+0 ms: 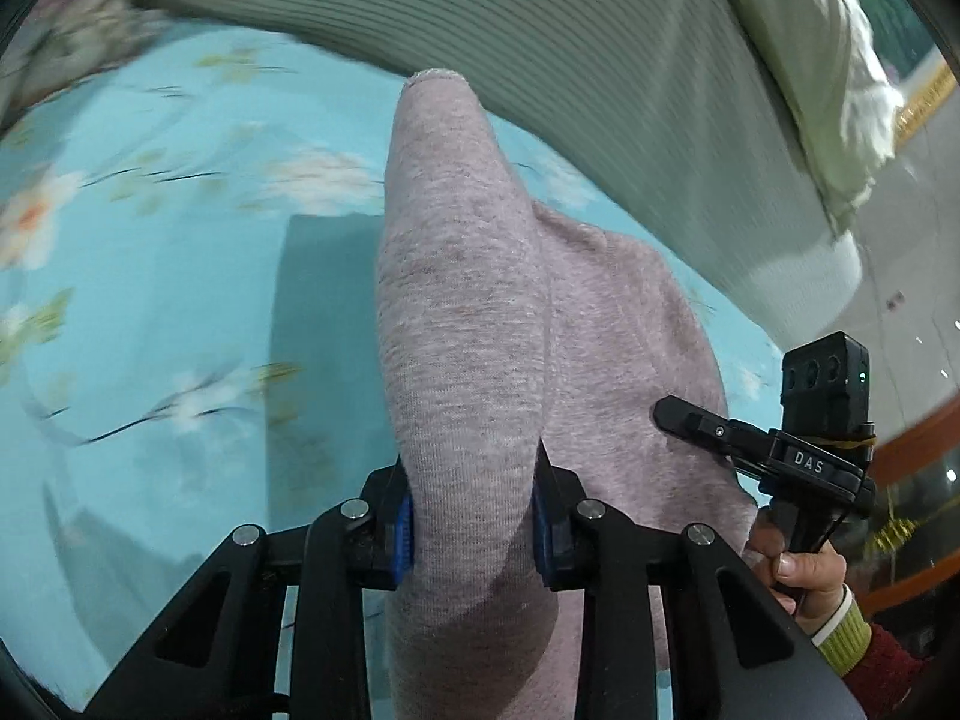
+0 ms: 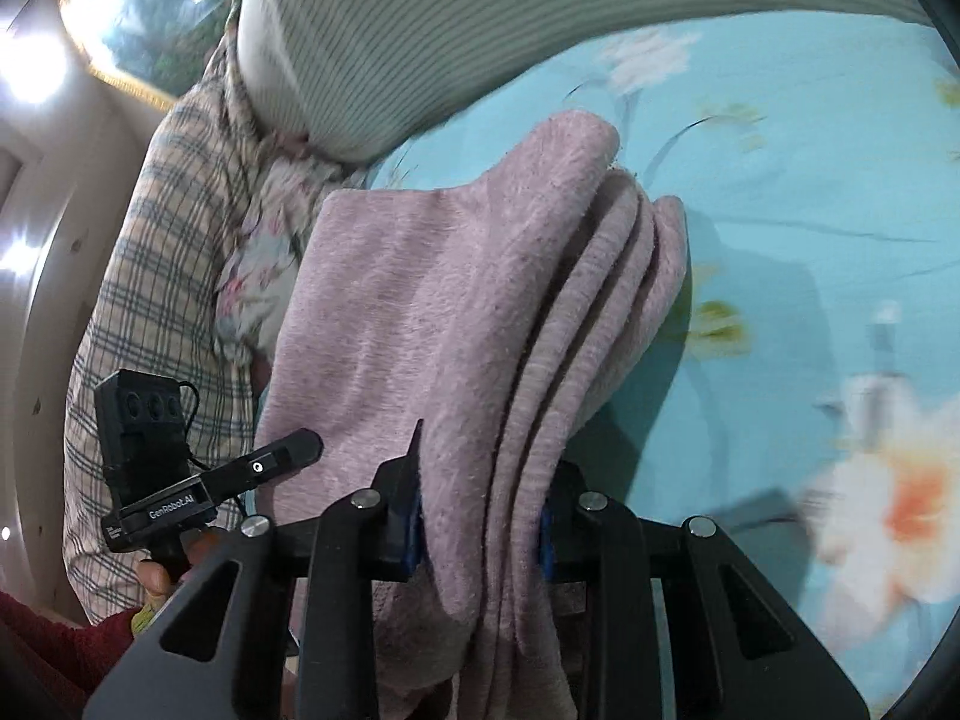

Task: Fold small clothes
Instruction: 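Lift the sweater edge with both tools and fold it over the rest, then lower the folded edge onto the sweater and open both tools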

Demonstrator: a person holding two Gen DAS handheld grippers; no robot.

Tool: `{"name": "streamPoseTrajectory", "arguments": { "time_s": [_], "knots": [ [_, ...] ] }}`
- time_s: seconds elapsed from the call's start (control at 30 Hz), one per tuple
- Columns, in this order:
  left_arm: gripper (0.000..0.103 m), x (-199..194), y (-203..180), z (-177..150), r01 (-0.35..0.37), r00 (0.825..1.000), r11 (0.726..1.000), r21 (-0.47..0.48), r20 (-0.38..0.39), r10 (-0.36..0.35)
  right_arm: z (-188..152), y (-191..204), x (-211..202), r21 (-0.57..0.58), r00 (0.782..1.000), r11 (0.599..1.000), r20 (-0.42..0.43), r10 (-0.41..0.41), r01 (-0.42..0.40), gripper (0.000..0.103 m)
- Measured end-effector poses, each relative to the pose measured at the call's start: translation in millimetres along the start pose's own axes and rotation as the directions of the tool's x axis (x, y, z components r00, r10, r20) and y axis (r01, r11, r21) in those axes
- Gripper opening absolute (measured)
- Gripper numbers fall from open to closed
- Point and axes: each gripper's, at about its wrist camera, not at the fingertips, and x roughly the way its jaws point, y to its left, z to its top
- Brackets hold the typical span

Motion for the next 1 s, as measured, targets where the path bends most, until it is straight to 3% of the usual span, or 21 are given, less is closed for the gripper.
{"name": "streamPoseTrajectory", "arguments": {
  "time_s": [0.13,0.23,0.33,0.4,0.5,0.6,0.7,0.8,0.87,0.97,1.0],
  "knots": [
    [0.03,-21,26,-11,-0.044,0.999,0.998,-0.038,0.03,0.045,0,4,24,0.002,0.999,1.0,-0.036,-0.004,0.004,0.03],
    [0.032,-4,33,-20,-0.082,0.997,0.995,-0.05,0.003,0.082,-4,-8,37,0.014,0.996,0.998,-0.07,-0.063,0.064,0.032],
    [0.045,19,42,-28,-0.118,0.993,0.99,-0.08,-0.039,0.115,-8,-16,40,0.036,0.993,0.995,-0.076,-0.087,0.09,0.043],
    [0.051,22,49,-29,-0.1,0.994,0.988,-0.119,-0.046,0.095,-8,-16,35,0.035,0.99,0.992,-0.068,-0.122,0.124,0.053],
    [0.057,15,58,-26,-0.114,0.993,0.985,-0.126,-0.054,0.108,-4,-8,21,0.009,0.982,0.983,-0.041,-0.184,0.184,0.054],
    [0.057,6,48,-21,-0.164,0.986,0.983,-0.083,-0.04,0.161,4,10,0,-0.039,0.965,0.965,0.047,-0.259,0.261,0.054],
    [0.057,-13,41,-11,-0.207,0.978,0.977,-0.054,0.02,0.208,16,19,-12,-0.056,0.964,0.965,0.099,-0.249,0.255,0.054],
    [0.055,-31,43,-8,-0.183,0.98,0.982,-0.046,0.066,0.185,29,29,2,-0.075,0.967,0.966,0.081,-0.243,0.249,0.054],
    [0.047,-36,40,-6,-0.146,0.987,0.989,-0.024,0.072,0.147,37,30,15,-0.078,0.962,0.96,0.067,-0.264,0.269,0.048],
    [0.039,-14,20,3,-0.101,0.993,0.994,0.028,0.057,0.099,50,24,30,-0.052,0.969,0.968,0.043,-0.243,0.246,0.009],
    [0.039,-11,17,4,-0.095,0.994,0.994,0.045,0.052,0.093,53,24,28,-0.049,0.972,0.971,0.053,-0.23,0.232,0.008]
  ]
}}
